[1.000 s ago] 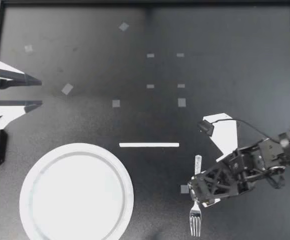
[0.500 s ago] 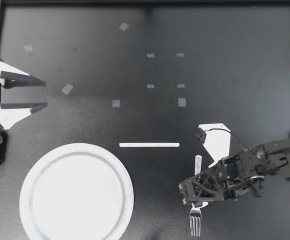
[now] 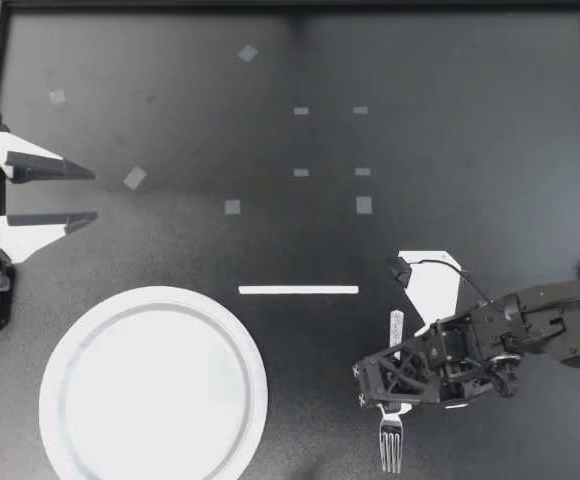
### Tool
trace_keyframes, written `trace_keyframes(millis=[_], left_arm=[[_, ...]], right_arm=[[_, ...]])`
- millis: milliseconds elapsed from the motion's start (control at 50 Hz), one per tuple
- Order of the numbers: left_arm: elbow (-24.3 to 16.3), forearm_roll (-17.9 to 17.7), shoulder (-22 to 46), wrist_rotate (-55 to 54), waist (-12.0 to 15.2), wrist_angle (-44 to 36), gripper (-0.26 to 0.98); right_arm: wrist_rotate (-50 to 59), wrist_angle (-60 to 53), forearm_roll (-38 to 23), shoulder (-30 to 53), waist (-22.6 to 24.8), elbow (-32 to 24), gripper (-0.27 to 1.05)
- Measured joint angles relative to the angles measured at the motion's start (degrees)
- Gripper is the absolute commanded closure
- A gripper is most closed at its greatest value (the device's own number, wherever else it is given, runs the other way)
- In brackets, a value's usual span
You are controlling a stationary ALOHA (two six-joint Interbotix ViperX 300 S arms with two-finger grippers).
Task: Pick up the fork and place it on the plate.
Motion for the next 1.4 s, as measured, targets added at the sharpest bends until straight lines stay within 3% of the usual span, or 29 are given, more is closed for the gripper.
trace_keyframes(millis=[920, 1400], left_arm=[[2.3, 0.0, -3.0, 0.0, 0.0, -0.1, 0.17], [3.7, 0.1, -3.3, 0.2, -0.1, -0.1, 0.17]], right_arm=[[0.4, 0.4, 0.0, 2.1, 0.0, 0.0, 0.29], [0.5, 0.6, 0.0, 2.5, 0.0, 0.0, 0.5]])
